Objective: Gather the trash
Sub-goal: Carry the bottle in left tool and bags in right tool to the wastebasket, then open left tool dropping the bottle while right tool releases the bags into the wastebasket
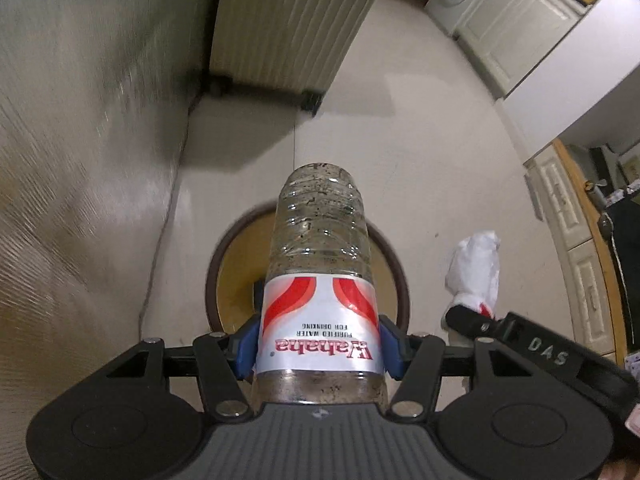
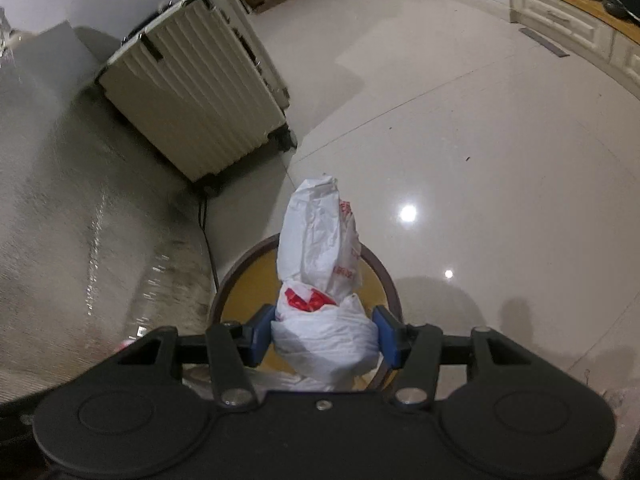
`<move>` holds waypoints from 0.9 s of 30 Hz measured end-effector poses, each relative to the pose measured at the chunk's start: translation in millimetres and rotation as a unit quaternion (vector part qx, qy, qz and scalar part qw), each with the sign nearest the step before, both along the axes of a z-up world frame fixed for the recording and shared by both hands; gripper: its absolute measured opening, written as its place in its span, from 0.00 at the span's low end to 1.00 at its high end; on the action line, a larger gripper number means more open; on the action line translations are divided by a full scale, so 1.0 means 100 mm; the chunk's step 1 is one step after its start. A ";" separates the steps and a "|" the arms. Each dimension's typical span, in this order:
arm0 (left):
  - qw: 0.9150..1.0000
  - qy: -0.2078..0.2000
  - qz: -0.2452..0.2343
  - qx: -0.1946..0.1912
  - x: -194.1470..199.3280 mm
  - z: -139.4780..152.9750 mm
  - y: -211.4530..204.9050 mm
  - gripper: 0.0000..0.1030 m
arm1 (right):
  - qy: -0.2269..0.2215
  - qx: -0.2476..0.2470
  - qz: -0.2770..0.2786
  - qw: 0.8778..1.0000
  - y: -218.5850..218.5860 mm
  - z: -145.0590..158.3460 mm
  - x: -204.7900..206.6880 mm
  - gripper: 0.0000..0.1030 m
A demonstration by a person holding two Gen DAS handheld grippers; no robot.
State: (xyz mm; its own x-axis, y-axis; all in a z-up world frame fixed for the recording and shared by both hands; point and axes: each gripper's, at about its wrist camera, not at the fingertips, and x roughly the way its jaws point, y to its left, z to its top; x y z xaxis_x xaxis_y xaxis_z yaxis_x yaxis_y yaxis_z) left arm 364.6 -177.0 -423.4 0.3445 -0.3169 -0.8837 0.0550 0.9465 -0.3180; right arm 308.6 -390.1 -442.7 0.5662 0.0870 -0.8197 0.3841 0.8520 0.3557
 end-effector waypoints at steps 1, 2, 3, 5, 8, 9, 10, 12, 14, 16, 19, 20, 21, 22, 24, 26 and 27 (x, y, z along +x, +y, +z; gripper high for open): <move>1.000 0.013 -0.002 -0.002 0.04 -0.08 0.00 0.58 | 0.004 -0.007 0.008 1.000 0.01 -0.03 0.05 0.53; 1.000 0.029 -0.005 -0.002 0.08 -0.19 -0.03 0.58 | 0.008 -0.012 0.014 1.000 0.03 -0.06 0.07 0.53; 0.999 0.041 -0.007 -0.001 0.12 -0.26 -0.04 0.58 | 0.013 -0.014 0.020 1.000 0.03 -0.08 0.11 0.53; 0.998 0.068 -0.012 0.005 0.20 -0.42 -0.08 0.58 | 0.031 -0.014 0.039 0.999 0.07 -0.16 0.18 0.53; 0.996 0.089 -0.014 0.011 0.33 -0.59 -0.11 0.58 | 0.050 -0.042 0.070 0.995 0.12 -0.26 0.28 0.53; 0.996 0.091 -0.011 0.010 0.37 -0.63 -0.11 0.58 | 0.053 -0.046 0.075 0.995 0.13 -0.28 0.30 0.53; 0.996 0.093 -0.009 0.009 0.41 -0.67 -0.11 0.58 | 0.055 -0.046 0.076 0.995 0.11 -0.30 0.30 0.53; 0.995 0.097 -0.006 0.010 0.49 -0.73 -0.12 0.59 | 0.058 -0.037 0.074 0.995 0.09 -0.36 0.33 0.53; 0.995 0.100 -0.003 0.015 0.53 -0.78 -0.12 0.59 | 0.060 -0.032 0.074 0.995 0.07 -0.41 0.35 0.53; 0.994 0.105 0.001 0.019 0.52 -0.80 -0.08 0.60 | 0.065 -0.032 0.077 0.994 0.06 -0.46 0.38 0.53; 0.994 0.111 0.007 0.018 0.49 -0.83 -0.03 0.71 | 0.067 -0.030 0.082 0.994 0.09 -0.55 0.47 0.53; 0.994 0.109 0.010 0.021 0.48 -0.83 0.00 0.73 | 0.067 -0.030 0.083 0.994 0.10 -0.58 0.50 0.53; 0.994 0.105 0.008 0.022 0.47 -0.83 0.01 0.77 | 0.066 -0.032 0.085 0.994 0.10 -0.59 0.53 0.53; 0.995 0.100 0.004 0.023 0.47 -0.82 0.02 0.79 | 0.061 -0.035 0.086 0.994 0.11 -0.60 0.55 0.53; 0.995 0.094 0.002 0.026 0.43 -0.80 0.05 0.79 | 0.052 -0.040 0.089 0.994 0.12 -0.62 0.58 0.55; 0.995 0.089 0.004 0.033 0.44 -0.81 0.08 0.80 | 0.057 -0.038 0.085 0.994 0.11 -0.67 0.62 0.55; 0.995 0.088 0.003 0.038 0.45 -0.81 0.08 0.80 | 0.059 -0.035 0.083 0.994 0.10 -0.68 0.63 0.55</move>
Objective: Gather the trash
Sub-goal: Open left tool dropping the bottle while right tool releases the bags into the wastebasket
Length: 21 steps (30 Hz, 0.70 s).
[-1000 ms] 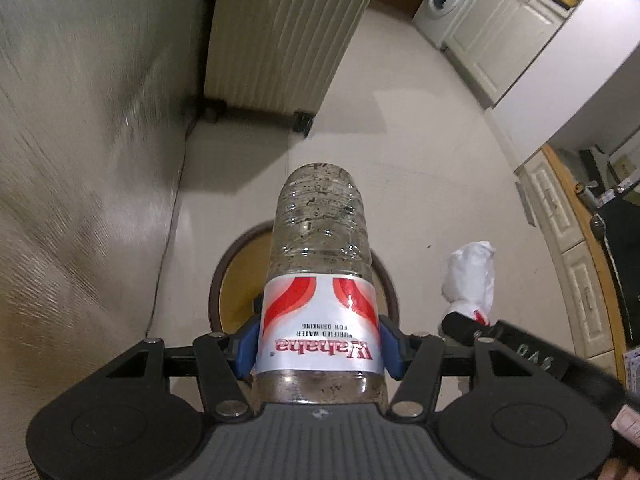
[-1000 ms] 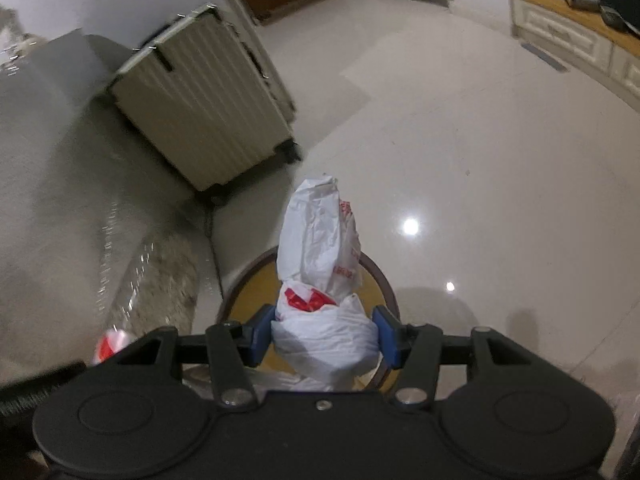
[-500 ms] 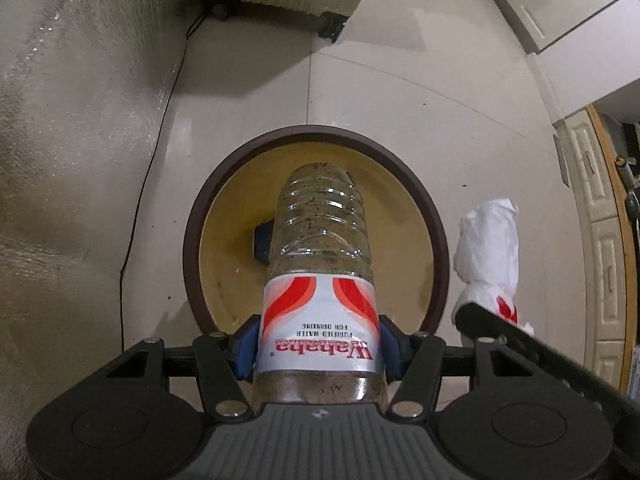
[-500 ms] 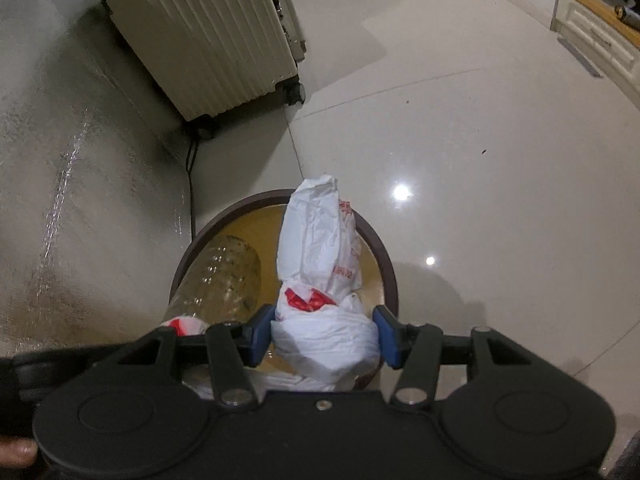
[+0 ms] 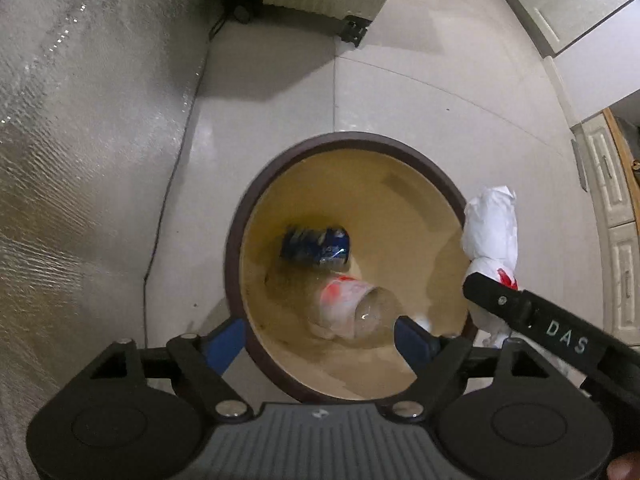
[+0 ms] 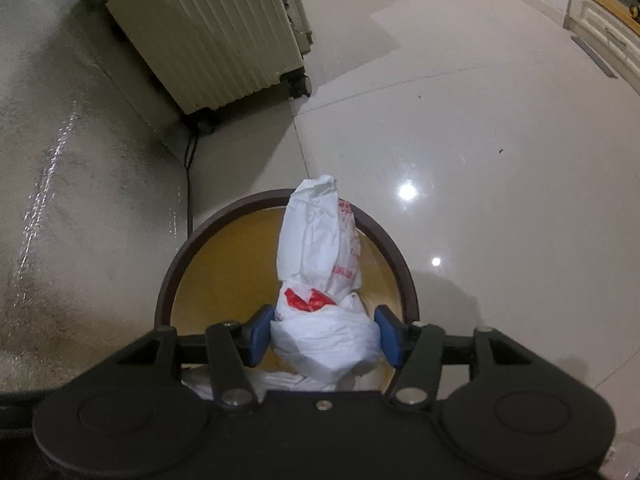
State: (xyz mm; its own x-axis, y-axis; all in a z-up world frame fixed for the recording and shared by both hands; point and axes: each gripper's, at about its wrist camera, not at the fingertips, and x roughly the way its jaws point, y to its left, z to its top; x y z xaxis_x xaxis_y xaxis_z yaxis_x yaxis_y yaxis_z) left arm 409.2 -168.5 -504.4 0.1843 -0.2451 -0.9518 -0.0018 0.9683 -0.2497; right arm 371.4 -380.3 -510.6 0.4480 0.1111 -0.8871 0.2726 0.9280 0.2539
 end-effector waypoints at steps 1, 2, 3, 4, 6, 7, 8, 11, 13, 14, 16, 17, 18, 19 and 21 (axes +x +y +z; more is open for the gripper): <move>1.000 -0.001 -0.002 0.006 -0.01 0.00 0.01 0.80 | 0.003 0.002 -0.001 1.000 -0.01 -0.02 0.01 0.56; 1.000 0.000 -0.004 0.013 -0.01 -0.02 0.02 0.80 | 0.007 0.006 -0.001 1.000 -0.01 -0.03 0.02 0.63; 1.000 0.001 -0.007 0.018 -0.01 -0.03 0.03 0.80 | 0.008 0.008 -0.001 1.000 -0.01 -0.03 0.02 0.67; 1.000 0.003 -0.010 0.020 -0.02 -0.05 0.03 0.81 | 0.007 0.008 0.000 1.000 -0.01 -0.02 0.01 0.72; 1.000 0.009 -0.018 0.022 -0.05 -0.09 0.05 0.83 | 0.004 0.006 0.006 1.000 -0.01 0.00 -0.01 0.77; 0.999 0.010 -0.021 0.024 -0.07 -0.10 0.06 0.84 | 0.006 0.007 0.009 1.000 -0.01 0.01 -0.01 0.79; 0.999 0.011 -0.023 0.026 -0.09 -0.11 0.06 0.84 | 0.012 0.005 0.011 1.000 -0.02 0.00 -0.02 0.79; 0.999 0.015 -0.025 0.033 -0.13 -0.15 0.08 0.85 | 0.033 -0.007 0.017 0.999 -0.02 -0.02 -0.03 0.79; 0.999 0.016 -0.025 0.035 -0.14 -0.16 0.07 0.86 | 0.047 -0.017 0.028 0.998 0.00 -0.04 -0.04 0.79; 0.999 0.015 -0.025 0.037 -0.14 -0.15 0.07 0.87 | 0.054 -0.025 0.035 0.998 0.02 -0.05 -0.03 0.79; 0.999 0.013 -0.026 0.042 -0.14 -0.14 0.06 0.89 | 0.063 -0.037 0.050 0.996 0.05 -0.05 -0.06 0.79; 0.999 0.011 -0.026 0.043 -0.14 -0.13 0.06 0.89 | 0.067 -0.043 0.058 0.995 0.07 -0.04 -0.07 0.79; 0.999 0.010 -0.026 0.044 -0.14 -0.12 0.07 0.90 | 0.068 -0.048 0.064 0.994 0.07 -0.03 -0.09 0.79; 0.999 0.009 -0.025 0.045 -0.14 -0.11 0.07 0.91 | 0.068 -0.052 0.068 0.994 0.07 -0.01 -0.10 0.79; 0.999 0.007 -0.022 0.046 -0.16 -0.07 0.09 0.92 | 0.065 -0.054 0.068 0.994 0.05 0.02 -0.14 0.79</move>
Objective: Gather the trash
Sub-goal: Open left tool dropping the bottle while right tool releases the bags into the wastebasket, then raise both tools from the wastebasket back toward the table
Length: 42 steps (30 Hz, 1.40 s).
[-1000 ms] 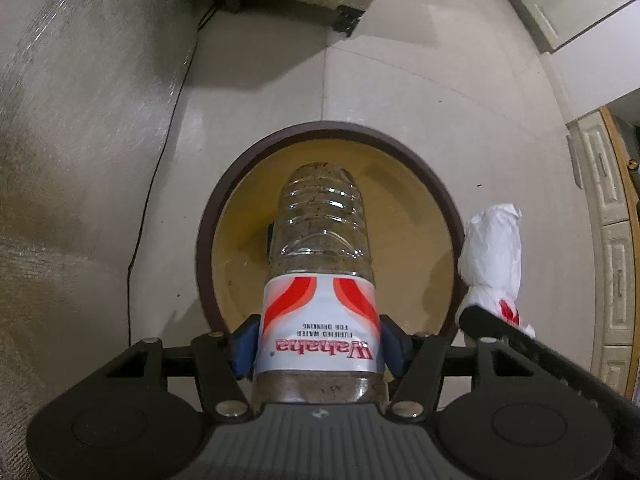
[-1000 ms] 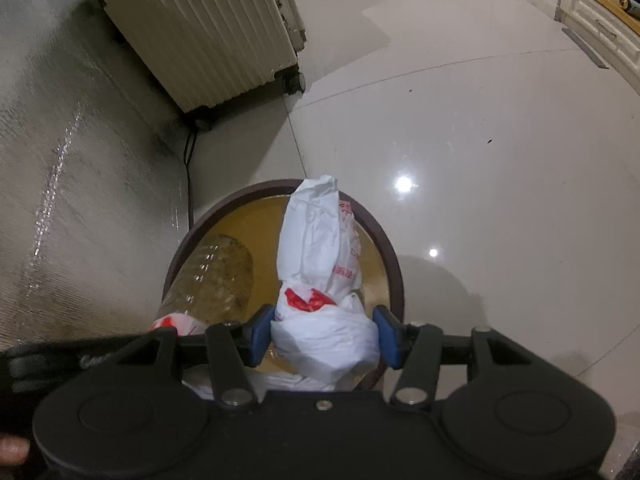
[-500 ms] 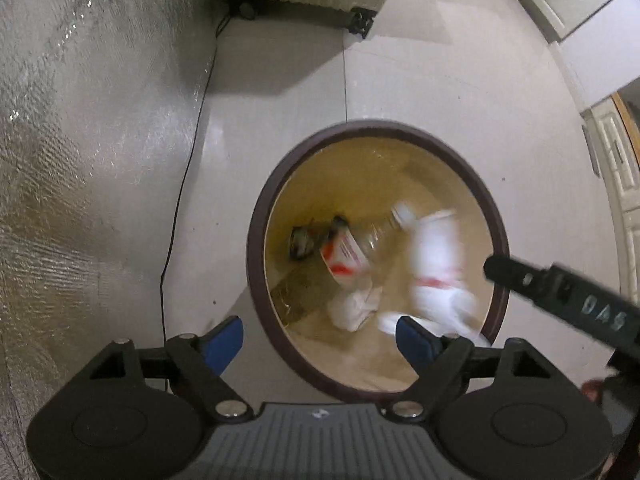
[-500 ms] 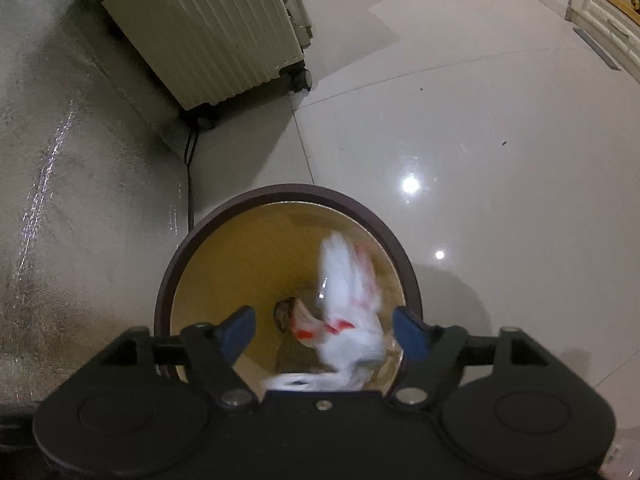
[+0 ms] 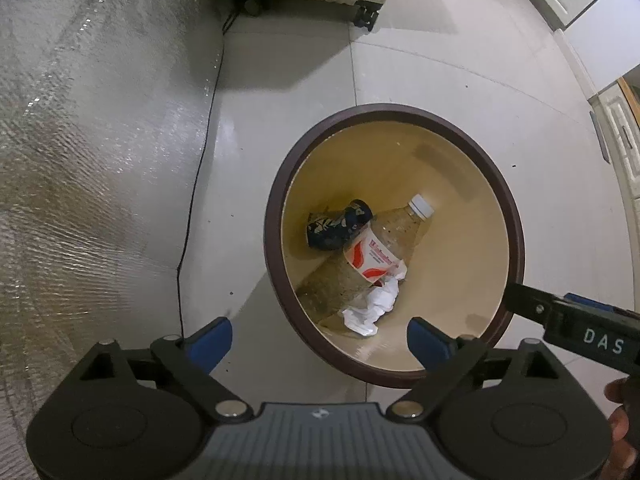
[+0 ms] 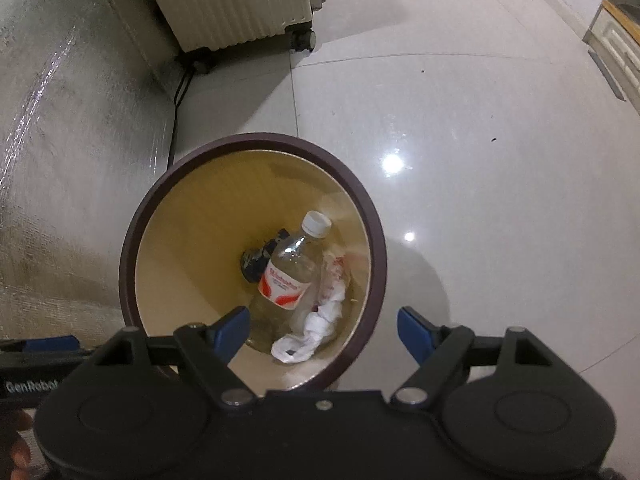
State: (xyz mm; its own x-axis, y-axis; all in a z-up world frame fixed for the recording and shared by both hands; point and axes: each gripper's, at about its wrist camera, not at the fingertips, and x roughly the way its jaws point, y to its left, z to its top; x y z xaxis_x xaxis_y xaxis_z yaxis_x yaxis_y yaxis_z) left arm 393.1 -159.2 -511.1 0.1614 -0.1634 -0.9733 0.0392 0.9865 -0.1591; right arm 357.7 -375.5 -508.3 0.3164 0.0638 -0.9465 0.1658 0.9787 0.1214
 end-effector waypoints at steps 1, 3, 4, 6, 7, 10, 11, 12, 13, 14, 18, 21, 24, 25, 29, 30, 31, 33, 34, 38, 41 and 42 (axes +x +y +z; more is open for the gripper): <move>1.000 -0.002 0.001 0.001 -0.01 0.02 0.01 0.93 | -0.004 0.003 -0.003 1.000 -0.02 0.01 -0.01 0.79; 1.000 -0.005 0.002 0.004 -0.02 0.06 0.04 0.94 | -0.006 0.007 -0.010 1.000 -0.05 0.01 -0.04 0.79; 1.000 -0.007 0.003 0.006 -0.03 0.08 0.05 0.94 | -0.008 0.005 -0.009 1.000 -0.05 0.03 -0.04 0.79; 1.000 -0.011 0.004 0.009 -0.05 0.13 0.06 0.96 | -0.020 0.002 -0.004 1.000 -0.05 0.08 -0.06 0.79; 1.000 -0.013 0.003 0.009 -0.06 0.15 0.07 0.97 | -0.023 0.002 -0.004 1.000 -0.05 0.10 -0.07 0.79; 1.000 -0.019 -0.001 0.010 -0.10 0.22 0.07 0.99 | -0.031 0.001 0.002 1.000 -0.06 0.16 -0.12 0.82; 1.000 -0.021 -0.002 0.010 -0.11 0.23 0.07 0.99 | -0.032 -0.002 0.006 0.999 -0.06 0.18 -0.13 0.84; 1.000 -0.022 -0.002 0.011 -0.12 0.25 0.08 1.00 | -0.034 -0.005 0.010 0.999 -0.05 0.21 -0.15 0.84; 1.000 -0.024 -0.002 0.011 -0.13 0.28 0.08 1.00 | -0.035 -0.008 0.015 0.999 -0.03 0.23 -0.16 0.87; 1.000 -0.026 -0.003 0.011 -0.15 0.30 0.08 1.00 | -0.036 -0.012 0.020 0.999 -0.02 0.25 -0.19 0.89; 0.999 -0.037 -0.005 0.015 -0.21 0.43 0.11 1.00 | -0.034 -0.042 0.023 0.998 -0.01 0.32 -0.28 0.98; 0.999 -0.045 -0.006 0.020 -0.27 0.52 0.12 1.00 | -0.041 -0.050 0.005 0.998 -0.08 0.40 -0.38 1.00; 0.998 -0.055 -0.010 0.024 -0.33 0.61 0.14 1.00 | -0.044 -0.057 -0.009 0.997 -0.12 0.49 -0.48 1.00; 0.998 -0.059 -0.012 0.028 -0.35 0.64 0.13 1.00 | -0.046 -0.061 -0.011 0.997 -0.13 0.53 -0.51 1.00; 0.997 -0.070 -0.018 0.031 -0.46 0.78 0.13 1.00 | -0.054 -0.063 -0.015 0.996 -0.13 0.68 -0.66 1.00; 0.997 -0.072 -0.019 0.031 -0.48 0.82 0.14 1.00 | -0.056 -0.059 -0.018 0.997 -0.13 0.71 -0.70 1.00; 0.997 -0.074 -0.020 0.032 -0.52 0.86 0.14 1.00 | -0.059 -0.055 -0.020 0.997 -0.13 0.75 -0.75 1.00; 0.996 -0.079 -0.022 0.033 -0.57 0.92 0.14 1.00 | -0.065 -0.050 -0.021 0.996 -0.11 0.84 -0.83 1.00; 0.996 -0.081 -0.023 0.033 -0.60 0.96 0.15 1.00 | -0.068 -0.051 -0.020 0.996 -0.09 0.88 -0.86 1.00; 0.995 -0.094 -0.028 0.030 -0.75 1.15 0.16 1.00 | -0.080 -0.059 -0.017 0.995 -0.03 1.08 -1.01 1.00; 0.993 -0.109 -0.030 0.027 -0.88 1.34 0.17 1.00 | -0.095 -0.062 -0.022 0.993 -0.02 1.27 -1.13 1.00; 0.992 -0.116 -0.029 0.026 -0.92 1.42 0.18 1.00 | -0.101 -0.062 -0.023 0.993 -0.03 1.35 -1.17 1.00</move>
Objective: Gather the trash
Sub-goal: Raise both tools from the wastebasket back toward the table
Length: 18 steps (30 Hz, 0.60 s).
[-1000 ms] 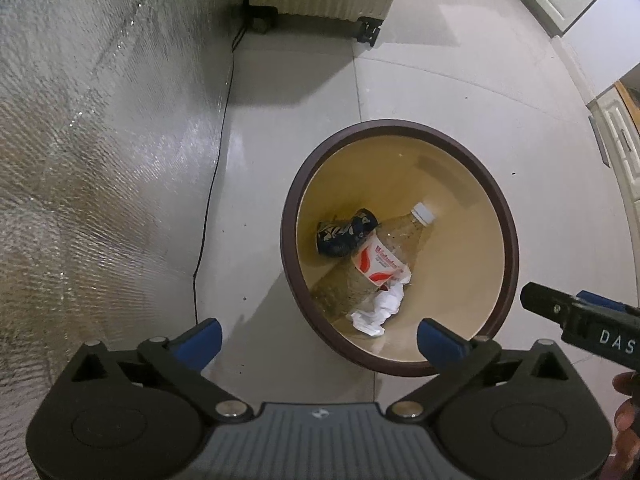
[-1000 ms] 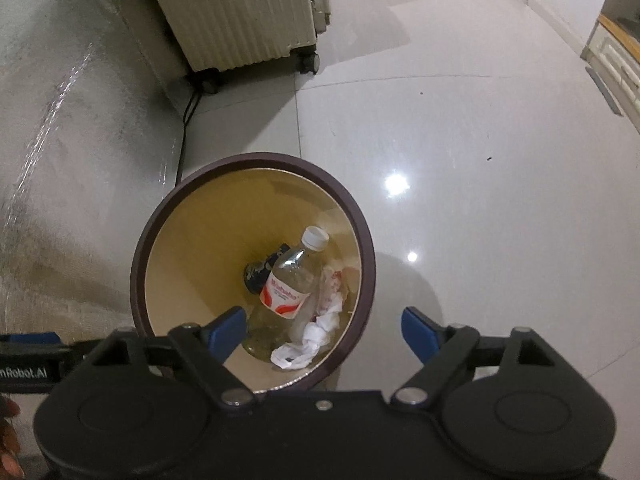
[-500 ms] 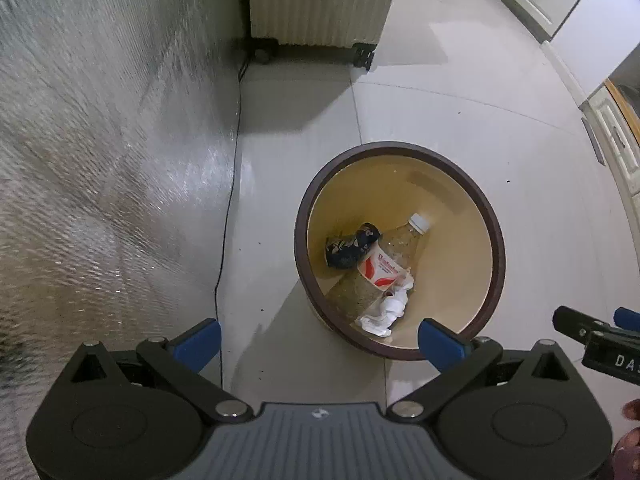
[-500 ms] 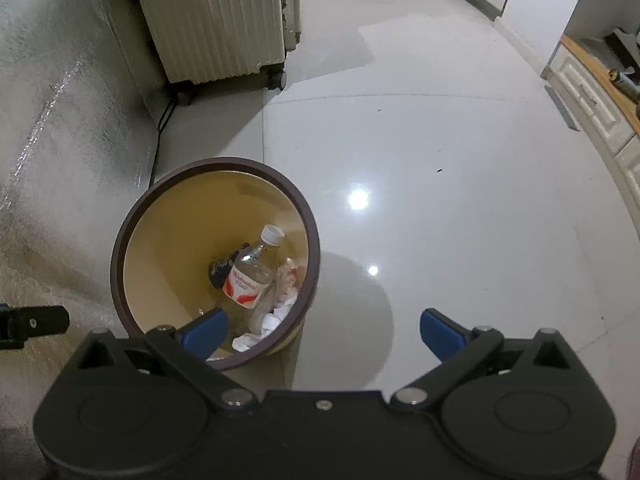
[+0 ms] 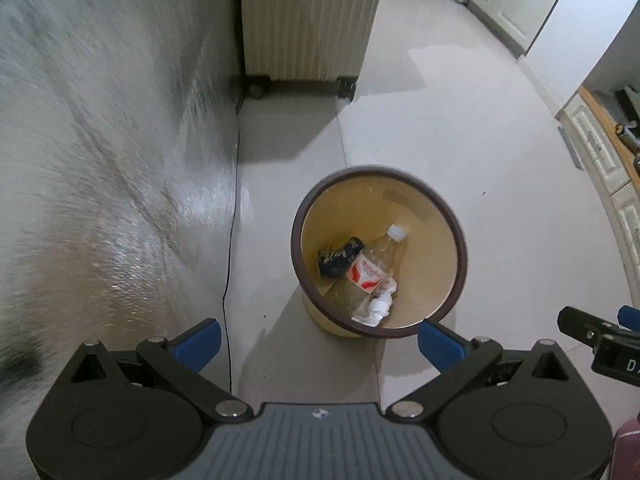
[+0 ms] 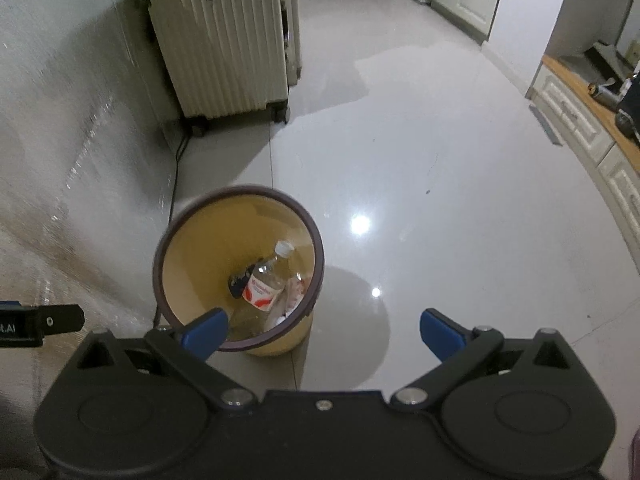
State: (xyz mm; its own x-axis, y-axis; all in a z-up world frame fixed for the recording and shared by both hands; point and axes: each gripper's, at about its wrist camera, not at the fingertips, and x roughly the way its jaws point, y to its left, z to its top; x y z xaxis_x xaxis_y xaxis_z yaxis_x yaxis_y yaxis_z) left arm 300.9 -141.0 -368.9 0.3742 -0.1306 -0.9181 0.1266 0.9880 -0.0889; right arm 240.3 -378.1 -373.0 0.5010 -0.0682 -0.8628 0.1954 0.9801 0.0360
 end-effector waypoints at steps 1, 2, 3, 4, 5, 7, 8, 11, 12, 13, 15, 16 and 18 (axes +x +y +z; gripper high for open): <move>1.000 -0.008 0.000 -0.002 -0.04 0.09 0.01 1.00 | -0.008 0.000 -0.001 1.000 -0.01 0.08 -0.05 1.00; 1.000 -0.017 0.000 -0.004 -0.08 0.17 0.01 1.00 | -0.018 0.001 -0.003 1.000 -0.02 0.18 -0.10 1.00; 1.000 -0.025 -0.001 -0.006 -0.12 0.26 0.01 1.00 | -0.028 0.000 -0.004 1.000 -0.02 0.27 -0.15 1.00; 0.999 -0.034 -0.003 -0.009 -0.16 0.35 0.01 1.00 | -0.038 -0.002 -0.006 0.999 -0.03 0.37 -0.19 1.00; 0.999 -0.045 -0.007 -0.012 -0.21 0.46 0.00 1.00 | -0.050 -0.005 -0.007 0.999 -0.03 0.49 -0.25 1.00; 0.998 -0.064 -0.016 -0.017 -0.30 0.68 -0.01 1.00 | -0.072 -0.008 -0.008 0.997 -0.03 0.68 -0.33 1.00; 0.997 -0.075 -0.020 -0.020 -0.34 0.79 -0.02 1.00 | -0.083 -0.010 -0.008 0.996 -0.04 0.80 -0.38 1.00; 0.993 -0.110 -0.029 -0.026 -0.47 1.14 -0.04 1.00 | -0.116 -0.016 -0.008 0.993 -0.03 1.10 -0.50 1.00; 0.992 -0.121 -0.030 -0.027 -0.51 1.24 -0.05 1.00 | -0.126 -0.017 -0.008 0.992 -0.02 1.20 -0.55 1.00; 0.990 -0.135 -0.032 -0.029 -0.55 1.37 -0.05 1.00 | -0.135 -0.019 -0.008 0.991 -0.03 1.30 -0.58 1.00; 0.986 -0.157 -0.032 -0.034 -0.63 1.59 -0.06 1.00 | -0.155 -0.022 -0.007 0.988 -0.02 1.50 -0.66 1.00; 0.984 -0.171 -0.032 -0.036 -0.67 1.72 -0.06 1.00 | -0.165 -0.024 -0.006 0.986 -0.03 1.60 -0.69 1.00; 0.980 -0.195 -0.031 -0.038 -0.74 1.92 -0.07 1.00 | -0.187 -0.028 -0.003 0.982 -0.01 1.80 -0.76 1.00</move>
State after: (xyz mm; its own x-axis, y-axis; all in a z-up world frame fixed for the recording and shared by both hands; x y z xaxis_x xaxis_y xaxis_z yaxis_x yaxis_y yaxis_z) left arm 227.0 -147.9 -177.4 0.6832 -0.2269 -0.6941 0.2250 0.9697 -0.0956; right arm 164.7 -379.5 -193.1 0.7820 -0.1152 -0.6125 0.1852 0.9813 0.0519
